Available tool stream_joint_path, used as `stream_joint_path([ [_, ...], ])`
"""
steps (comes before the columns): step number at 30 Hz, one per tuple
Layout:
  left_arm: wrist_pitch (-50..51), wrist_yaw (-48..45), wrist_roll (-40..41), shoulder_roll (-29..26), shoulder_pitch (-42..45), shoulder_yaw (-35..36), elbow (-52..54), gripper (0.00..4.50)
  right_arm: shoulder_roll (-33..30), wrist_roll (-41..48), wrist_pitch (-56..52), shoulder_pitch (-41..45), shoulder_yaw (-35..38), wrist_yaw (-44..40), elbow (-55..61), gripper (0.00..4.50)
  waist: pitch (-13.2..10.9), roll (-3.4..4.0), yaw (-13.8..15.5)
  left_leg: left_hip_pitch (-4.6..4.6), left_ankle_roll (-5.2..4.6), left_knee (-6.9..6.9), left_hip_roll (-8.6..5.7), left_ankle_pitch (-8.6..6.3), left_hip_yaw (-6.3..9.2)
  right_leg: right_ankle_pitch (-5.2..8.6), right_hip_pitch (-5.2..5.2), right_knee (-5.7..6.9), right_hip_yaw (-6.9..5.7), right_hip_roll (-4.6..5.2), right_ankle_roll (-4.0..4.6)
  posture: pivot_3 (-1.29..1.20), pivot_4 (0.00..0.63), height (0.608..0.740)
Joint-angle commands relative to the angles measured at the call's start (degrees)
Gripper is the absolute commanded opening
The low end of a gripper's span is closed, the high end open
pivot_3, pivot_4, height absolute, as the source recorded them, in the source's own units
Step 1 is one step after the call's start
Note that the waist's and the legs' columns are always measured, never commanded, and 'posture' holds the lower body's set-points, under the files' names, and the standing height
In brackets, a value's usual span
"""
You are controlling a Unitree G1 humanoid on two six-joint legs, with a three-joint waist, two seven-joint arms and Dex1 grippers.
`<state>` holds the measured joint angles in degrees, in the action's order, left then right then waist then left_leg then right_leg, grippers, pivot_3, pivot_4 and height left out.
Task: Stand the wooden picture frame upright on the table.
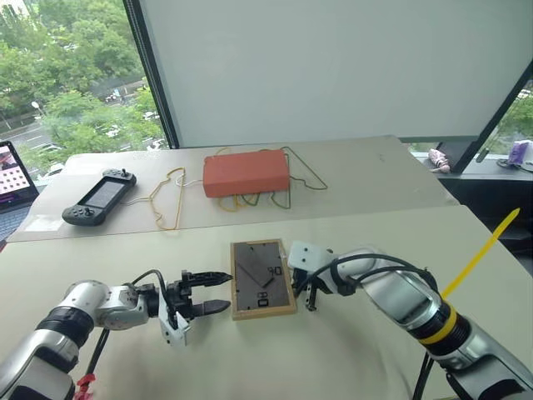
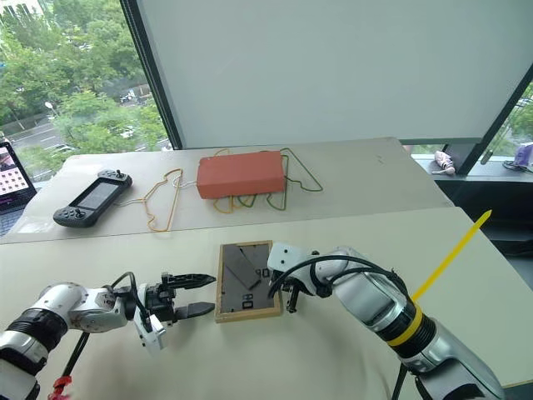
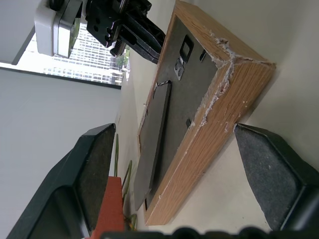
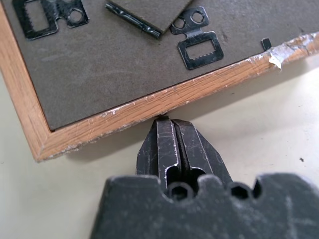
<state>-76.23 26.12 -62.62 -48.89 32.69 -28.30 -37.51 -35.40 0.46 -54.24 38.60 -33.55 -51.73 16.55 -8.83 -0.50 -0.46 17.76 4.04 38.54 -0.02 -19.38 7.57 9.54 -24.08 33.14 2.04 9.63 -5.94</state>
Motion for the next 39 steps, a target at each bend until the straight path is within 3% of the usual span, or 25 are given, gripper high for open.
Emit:
stream_joint_path([
  [1, 2.13, -0.26, -0.94, 3.64, -0.04, -1.98, 0.84, 4.12, 3.07, 1.83, 1.67, 0.35, -1.39, -1.33, 2.67, 0.0, 0.05, 0.08, 0.15, -0.01, -0.01, 0.0, 0.0, -0.01, 0.0, 0.0, 0.0, 0.0, 0.0, 0.0, 0.0, 0.0, 0.15, 0.74],
  [15, -1.65, -3.31, 2.78, 0.16, -1.12, -0.99, -0.49, 4.33, 3.12, 1.58, 2.05, -0.36, -0.7, -1.3, 2.8, 0.0, 0.07, 0.11, -0.34, -0.02, 0.06, -0.02, 0.01, 0.03, 0.01, 0.01, -0.07, 0.01, 0.0, -0.01, -0.01, 0.0, 0.15, 0.74],
  [24, -0.45, 1.51, -4.47, -3.73, -0.42, -2.81, -2.14, 4.33, 3.43, 1.88, 0.97, -0.61, -0.24, -1.32, 3.82, 0.0, 0.07, 0.11, -1.03, -0.08, 0.07, -0.31, 0.02, 0.04, 0.01, 0.01, -0.14, -0.01, 0.0, -0.01, -0.01, 0.0, 0.15, 0.74],
  [35, 5.36, 2.0, -4.52, 5.08, 3.12, -5.36, -2.09, 4.33, 7.22, 2.34, -2.51, 0.2, -2.32, -0.11, 5.76, 0.0, 0.13, 0.22, 0.56, -0.14, 0.07, -0.29, 0.01, 0.05, 0.03, 0.11, -0.05, 0.0, -0.01, 0.0, -0.17, 0.0, 0.15, 0.74],
  [39, 4.81, 1.82, -3.35, 5.41, 3.11, -5.29, -1.66, 4.33, 7.98, 2.48, -3.37, 0.36, -2.49, 0.39, 5.98, 0.0, 0.15, 0.22, 0.82, -0.1, 0.3, -0.24, -0.01, 0.19, 0.04, 0.01, 0.02, 0.0, 0.02, 0.0, -0.03, 0.0, 0.15, 0.74],
])
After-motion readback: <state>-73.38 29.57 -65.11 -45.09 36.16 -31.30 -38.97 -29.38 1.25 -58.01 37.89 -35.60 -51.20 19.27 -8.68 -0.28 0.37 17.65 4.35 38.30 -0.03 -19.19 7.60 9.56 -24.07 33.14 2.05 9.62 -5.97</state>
